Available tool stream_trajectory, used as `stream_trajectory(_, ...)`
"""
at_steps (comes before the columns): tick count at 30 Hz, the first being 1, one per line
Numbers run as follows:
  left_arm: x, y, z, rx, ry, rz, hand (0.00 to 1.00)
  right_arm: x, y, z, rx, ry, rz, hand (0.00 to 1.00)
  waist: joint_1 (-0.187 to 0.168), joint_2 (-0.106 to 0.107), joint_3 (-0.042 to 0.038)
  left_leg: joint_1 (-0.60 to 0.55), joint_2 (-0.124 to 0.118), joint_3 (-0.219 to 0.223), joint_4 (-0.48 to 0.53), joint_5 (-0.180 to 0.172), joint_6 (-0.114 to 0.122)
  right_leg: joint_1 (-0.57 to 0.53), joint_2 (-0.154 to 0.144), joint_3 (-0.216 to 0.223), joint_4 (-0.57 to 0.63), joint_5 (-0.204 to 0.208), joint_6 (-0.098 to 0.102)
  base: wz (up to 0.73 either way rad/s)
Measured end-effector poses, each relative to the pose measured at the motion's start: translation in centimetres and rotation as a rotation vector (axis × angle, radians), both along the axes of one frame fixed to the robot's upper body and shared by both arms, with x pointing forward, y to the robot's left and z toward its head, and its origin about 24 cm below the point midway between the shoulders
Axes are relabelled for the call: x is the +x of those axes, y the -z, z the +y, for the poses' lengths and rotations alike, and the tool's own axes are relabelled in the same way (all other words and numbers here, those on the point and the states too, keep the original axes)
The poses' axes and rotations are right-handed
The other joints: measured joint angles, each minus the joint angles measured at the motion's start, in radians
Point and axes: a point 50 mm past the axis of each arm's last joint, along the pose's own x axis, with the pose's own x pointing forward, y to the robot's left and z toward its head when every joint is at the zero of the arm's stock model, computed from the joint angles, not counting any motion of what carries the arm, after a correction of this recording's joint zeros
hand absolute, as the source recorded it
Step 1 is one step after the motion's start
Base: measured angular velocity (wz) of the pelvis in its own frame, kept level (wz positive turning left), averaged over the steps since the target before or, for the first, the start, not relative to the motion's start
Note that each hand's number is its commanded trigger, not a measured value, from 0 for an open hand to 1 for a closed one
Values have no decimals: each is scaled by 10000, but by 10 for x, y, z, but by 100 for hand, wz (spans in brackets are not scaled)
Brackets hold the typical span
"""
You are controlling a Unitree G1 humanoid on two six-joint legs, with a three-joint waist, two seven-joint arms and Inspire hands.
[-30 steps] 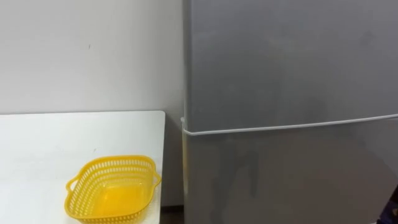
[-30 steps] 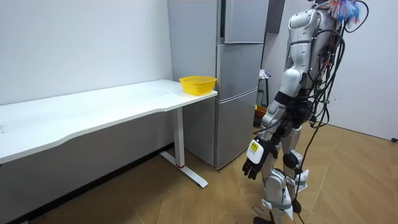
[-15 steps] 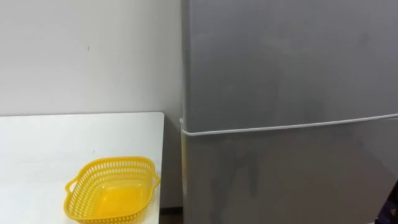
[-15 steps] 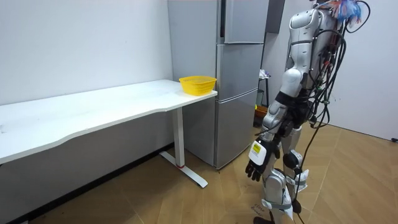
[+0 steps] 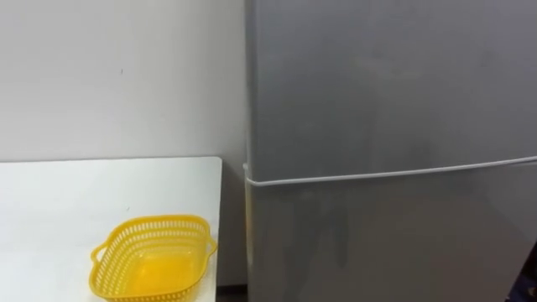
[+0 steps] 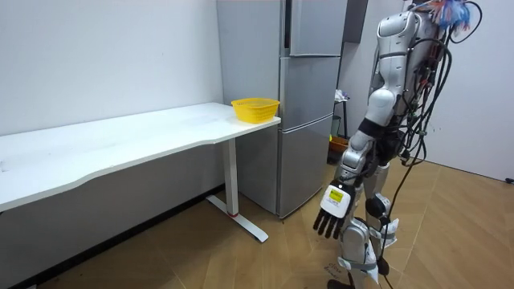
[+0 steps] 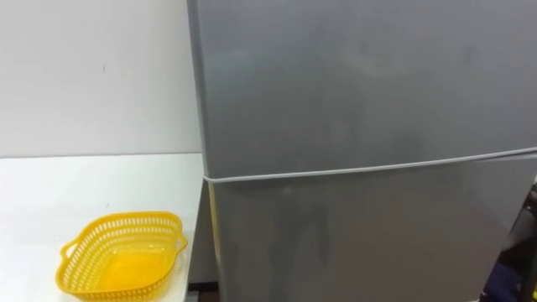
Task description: Retrieve from the upper fridge
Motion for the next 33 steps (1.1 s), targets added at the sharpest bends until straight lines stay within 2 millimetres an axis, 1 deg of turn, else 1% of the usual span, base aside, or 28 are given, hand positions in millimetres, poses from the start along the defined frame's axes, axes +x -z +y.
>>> stream_trajectory(2,13,-5,11,709,-1551,-1023,0,-1,0,-1,-65,100,3,0,31,69,-4,42,1,-9,-93,1,0,27,6,-20,22,3,5,0)
stream_trajectory(4,20,-10,19,1302,-2555,-1695,0,-1,0,-2,-183,175,-2,0,36,116,-12,86,-3,-9,-185,1,1,56,10,-64,37,6,10,2)
stream_trajectory(5,29,-14,24,1602,-3354,-2345,0,-1,0,-2,-203,227,-4,0,23,102,1,85,-13,-10,-205,2,3,70,0,-128,33,12,19,6)
stream_trajectory(7,38,-20,29,1862,-4625,-3303,0,-3,0,-3,-205,270,-11,0,44,98,3,93,-26,-29,-232,3,4,72,-8,-153,27,14,23,3)
stream_trajectory(8,43,-23,32,1955,-5396,-3777,0,-3,0,-3,-209,309,6,0,57,131,-12,121,-28,-28,-251,3,4,28,-5,-97,14,16,26,0)
stream_trajectory(9,45,-25,33,1993,-5809,-3965,0,-3,0,-3,-210,313,13,0,75,121,-7,137,-28,-18,-263,3,5,30,-4,-87,16,16,26,-7)
stream_trajectory(10,48,-28,35,2065,-6705,-4368,0,-4,0,-3,-217,313,23,0,127,130,-12,167,-27,1,-276,3,5,27,4,-33,15,16,26,-8)
stream_trajectory(11,51,-31,37,2089,-7187,-4601,0,-4,0,-3,-227,323,24,0,168,127,-11,170,-26,9,-276,3,4,15,7,-9,15,16,26,-10)
stream_trajectory(12,58,-36,41,2158,-7996,-5147,0,-6,-1,-4,-265,354,13,0,252,122,-8,164,-26,25,-279,3,4,-10,7,15,17,16,26,-7)
stream_trajectory(14,69,-48,48,2455,-9160,-6246,0,-7,-2,-7,-362,402,-67,0,288,152,-19,168,-33,29,-300,3,4,-27,6,47,19,16,26,-5)
stream_trajectory(18,77,-58,53,3059,-9936,-6935,0,-9,-3,-9,-471,513,-169,0,304,214,-37,176,-32,44,-300,3,4,-47,8,38,26,16,26,-5)
stream_trajectory(19,82,-64,55,3235,-10046,-7180,0,-12,-3,-10,-548,523,-206,0,299,215,-41,164,-31,43,-299,3,4,-95,10,41,27,16,25,0)
stream_trajectory(20,89,-74,58,3410,-10154,-7655,0,-12,-4,-10,-640,455,-274,0,320,200,-46,134,-30,38,-300,3,4,-158,9,43,40,16,25,0)
stream_trajectory(21,92,-79,59,3526,-10215,-7945,0,-11,-5,-11,-703,342,-294,0,320,189,-53,106,-29,29,-300,3,4,-185,7,42,47,16,25,0)
stream_trajectory(23,105,-101,65,3982,-10502,-9247,0,-13,-5,-11,-787,191,-289,0,342,175,-56,104,-33,-5,-300,4,5,-195,-5,75,98,16,25,-5)
stream_trajectory(24,108,-107,67,4069,-10555,-9530,0,-13,-5,-11,-786,190,-292,0,341,178,-54,105,-33,-4,-300,4,5,-186,-8,85,118,15,24,-7)
stream_trajectory(25,114,-117,69,4259,-10574,-10034,0,-12,-5,-11,-795,165,-321,0,364,180,-53,106,-34,-34,-300,4,5,-160,-7,110,137,15,24,-4)
stream_trajectory(26,116,-123,70,4345,-10595,-10267,0,-12,-5,-11,-809,131,-323,0,354,177,-51,107,-35,-39,-300,4,5,-158,-7,111,139,15,24,0)
stream_trajectory(29,125,-151,77,5478,-10076,-11424,0,-16,-6,-12,-1014,25,-287,0,356,190,-49,128,-30,15,-300,3,5,-223,1,139,151,15,24,0)
stream_trajectory(30,126,-157,78,5636,-10017,-11642,0,-17,-6,-12,-1038,35,-280,0,359,191,-49,128,-29,15,-299,3,5,-224,2,137,151,15,23,0)
stream_trajectory(32,133,-179,80,5980,-9652,-12662,0,-21,-6,-12,-1063,117,-214,0,478,192,-49,138,-29,3,-300,3,5,-258,3,149,155,15,24,0)
stream_trajectory(33,134,-184,80,6051,-9529,-12891,0,-21,-6,-12,-1061,122,-187,0,478,197,-45,150,-30,-7,-303,3,5,-250,3,149,156,16,24,0)
